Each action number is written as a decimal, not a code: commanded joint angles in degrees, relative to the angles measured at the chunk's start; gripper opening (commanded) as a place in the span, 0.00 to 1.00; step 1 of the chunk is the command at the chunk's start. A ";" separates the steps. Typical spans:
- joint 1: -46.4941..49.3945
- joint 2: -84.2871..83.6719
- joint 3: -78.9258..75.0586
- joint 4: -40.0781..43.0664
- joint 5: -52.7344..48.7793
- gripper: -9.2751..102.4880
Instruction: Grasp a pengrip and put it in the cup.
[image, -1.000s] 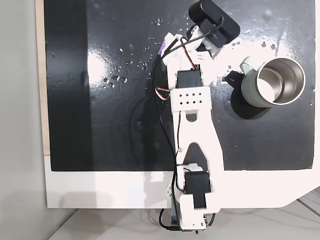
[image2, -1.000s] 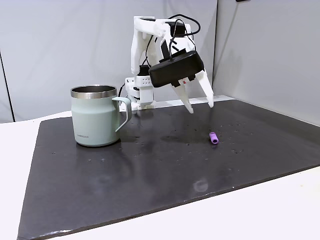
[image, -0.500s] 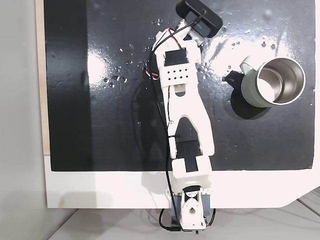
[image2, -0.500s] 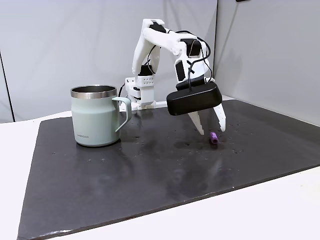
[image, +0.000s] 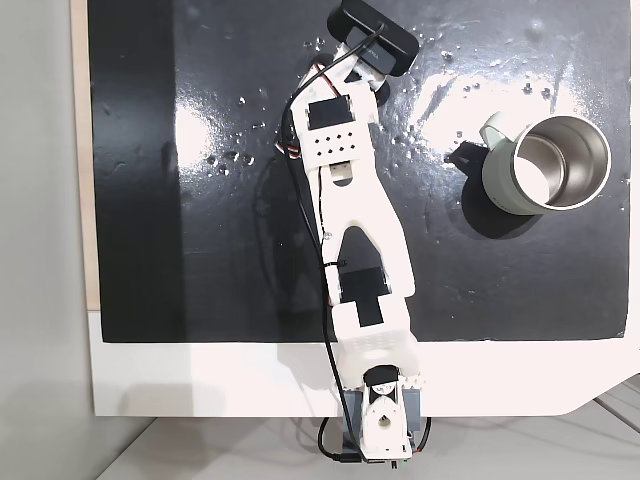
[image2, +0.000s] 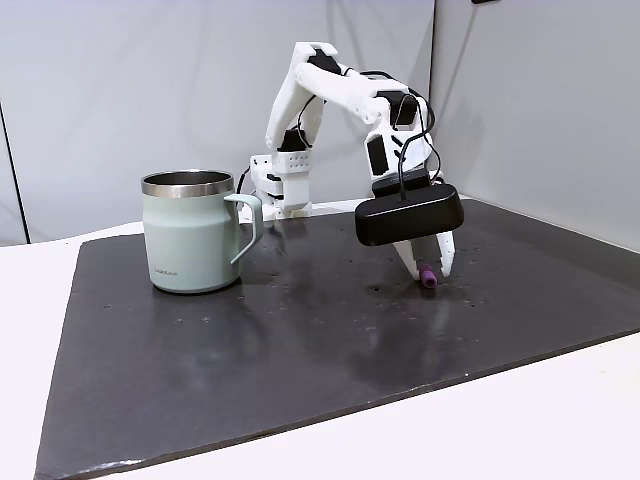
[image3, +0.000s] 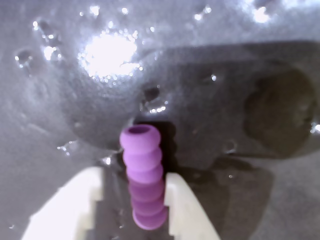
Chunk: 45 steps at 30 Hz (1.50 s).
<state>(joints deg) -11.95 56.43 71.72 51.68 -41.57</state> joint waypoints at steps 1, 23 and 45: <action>-0.97 0.18 -2.72 -1.05 0.09 0.15; 6.50 14.59 -11.34 18.72 8.44 0.08; 37.62 28.83 -21.71 36.65 -9.84 0.08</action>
<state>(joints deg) 22.76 81.65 53.79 88.07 -49.22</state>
